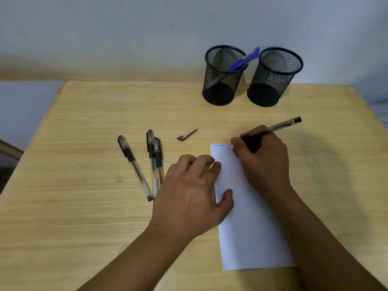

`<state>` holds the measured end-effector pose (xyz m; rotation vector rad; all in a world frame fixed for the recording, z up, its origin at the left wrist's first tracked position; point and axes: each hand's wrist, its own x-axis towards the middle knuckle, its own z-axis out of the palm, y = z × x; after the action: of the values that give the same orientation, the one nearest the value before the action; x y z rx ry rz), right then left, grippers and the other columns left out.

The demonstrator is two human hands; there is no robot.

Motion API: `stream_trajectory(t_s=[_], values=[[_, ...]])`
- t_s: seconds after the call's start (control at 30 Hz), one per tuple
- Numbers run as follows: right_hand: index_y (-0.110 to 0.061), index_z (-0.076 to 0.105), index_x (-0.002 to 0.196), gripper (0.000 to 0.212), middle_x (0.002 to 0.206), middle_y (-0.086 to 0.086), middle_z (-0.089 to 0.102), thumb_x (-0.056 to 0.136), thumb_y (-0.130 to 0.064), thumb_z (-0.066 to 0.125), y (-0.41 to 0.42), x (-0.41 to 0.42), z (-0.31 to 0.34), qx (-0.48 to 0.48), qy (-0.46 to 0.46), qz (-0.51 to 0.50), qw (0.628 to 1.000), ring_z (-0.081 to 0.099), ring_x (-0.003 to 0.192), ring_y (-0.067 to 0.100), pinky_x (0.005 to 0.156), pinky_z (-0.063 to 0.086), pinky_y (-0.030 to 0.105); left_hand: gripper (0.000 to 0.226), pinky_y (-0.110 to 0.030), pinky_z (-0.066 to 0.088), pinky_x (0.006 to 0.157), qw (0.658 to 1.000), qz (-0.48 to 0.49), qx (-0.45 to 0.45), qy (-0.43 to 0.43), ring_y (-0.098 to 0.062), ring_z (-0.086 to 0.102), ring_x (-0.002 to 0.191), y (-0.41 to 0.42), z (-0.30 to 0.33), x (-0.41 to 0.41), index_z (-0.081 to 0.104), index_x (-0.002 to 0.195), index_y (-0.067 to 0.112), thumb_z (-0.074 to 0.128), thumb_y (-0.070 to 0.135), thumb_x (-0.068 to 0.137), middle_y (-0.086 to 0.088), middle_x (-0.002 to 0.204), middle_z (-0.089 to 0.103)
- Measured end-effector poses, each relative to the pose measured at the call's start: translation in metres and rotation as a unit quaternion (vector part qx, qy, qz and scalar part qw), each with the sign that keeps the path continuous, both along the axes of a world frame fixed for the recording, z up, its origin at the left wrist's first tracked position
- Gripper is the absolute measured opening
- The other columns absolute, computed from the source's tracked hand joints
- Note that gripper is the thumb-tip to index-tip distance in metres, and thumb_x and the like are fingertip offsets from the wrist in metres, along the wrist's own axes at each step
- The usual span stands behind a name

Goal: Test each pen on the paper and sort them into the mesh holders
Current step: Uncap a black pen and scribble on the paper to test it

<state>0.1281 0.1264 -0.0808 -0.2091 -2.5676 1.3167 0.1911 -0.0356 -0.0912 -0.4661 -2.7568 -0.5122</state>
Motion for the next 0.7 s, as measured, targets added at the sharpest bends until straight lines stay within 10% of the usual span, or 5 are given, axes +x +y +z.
stream_trajectory(t_s=[0.7], values=[[-0.018,0.063,0.093,0.012,0.079,-0.013,0.064,0.089,-0.027,0.070,-0.0031,0.0014,0.0022,0.005,-0.038,-0.010,0.999,0.057,0.072,-0.007,0.065,0.038,0.001,0.051,-0.037,0.045,0.081,1.000,0.007,0.007,0.005,-0.022,0.052,0.103,0.0004,-0.0022,0.0001,0.070,0.112,0.018,0.060,0.054,0.077,0.008,0.115,0.062]])
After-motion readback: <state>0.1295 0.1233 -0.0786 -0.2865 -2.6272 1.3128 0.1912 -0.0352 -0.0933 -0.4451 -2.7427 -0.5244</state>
